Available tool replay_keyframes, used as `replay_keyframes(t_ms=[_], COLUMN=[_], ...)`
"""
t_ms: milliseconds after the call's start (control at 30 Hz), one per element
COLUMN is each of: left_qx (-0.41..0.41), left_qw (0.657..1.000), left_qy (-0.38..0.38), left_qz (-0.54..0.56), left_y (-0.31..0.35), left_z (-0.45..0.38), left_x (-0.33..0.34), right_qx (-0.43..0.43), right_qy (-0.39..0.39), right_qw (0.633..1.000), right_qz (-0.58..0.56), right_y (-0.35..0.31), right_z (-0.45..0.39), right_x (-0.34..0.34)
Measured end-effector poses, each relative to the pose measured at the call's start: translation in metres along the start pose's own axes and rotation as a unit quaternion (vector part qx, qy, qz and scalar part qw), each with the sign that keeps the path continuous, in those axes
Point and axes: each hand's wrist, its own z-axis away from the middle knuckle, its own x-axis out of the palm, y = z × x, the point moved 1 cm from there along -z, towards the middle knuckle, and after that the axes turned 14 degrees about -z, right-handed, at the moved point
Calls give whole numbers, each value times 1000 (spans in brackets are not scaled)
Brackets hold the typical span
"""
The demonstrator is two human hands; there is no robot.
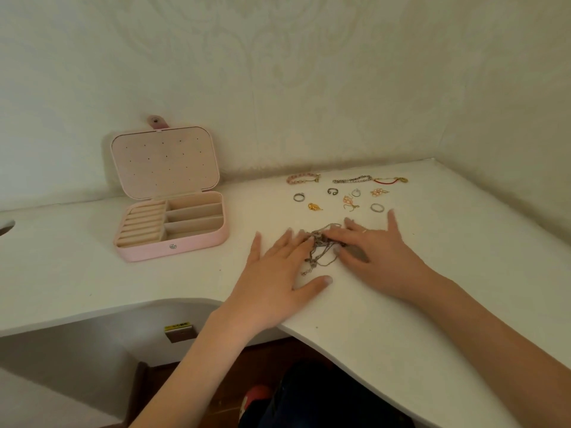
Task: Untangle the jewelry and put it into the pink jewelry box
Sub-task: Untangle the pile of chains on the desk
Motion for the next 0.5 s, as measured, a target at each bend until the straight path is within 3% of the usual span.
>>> replay_keyframes(t_ms=[133,267,367,500], left_qx=[-53,23,68,11], left_qw=[998,998,998,999], left_qy=[-17,43,4,-32], left_qz=[-11,-36,-14,-17], left_y=[1,1,0,-6], left_z=[1,0,0,2], left_x=[1,2,-2,-4], right_qx=[31,-25,-33,-13], right_qy=[51,12,-18,49], right_qw=[998,998,995,977], right_qz=[-20,-48,-94,-206], right_y=[6,1,4,14], right_z=[5,9,8,11], right_x=[-12,-11,-13,-28])
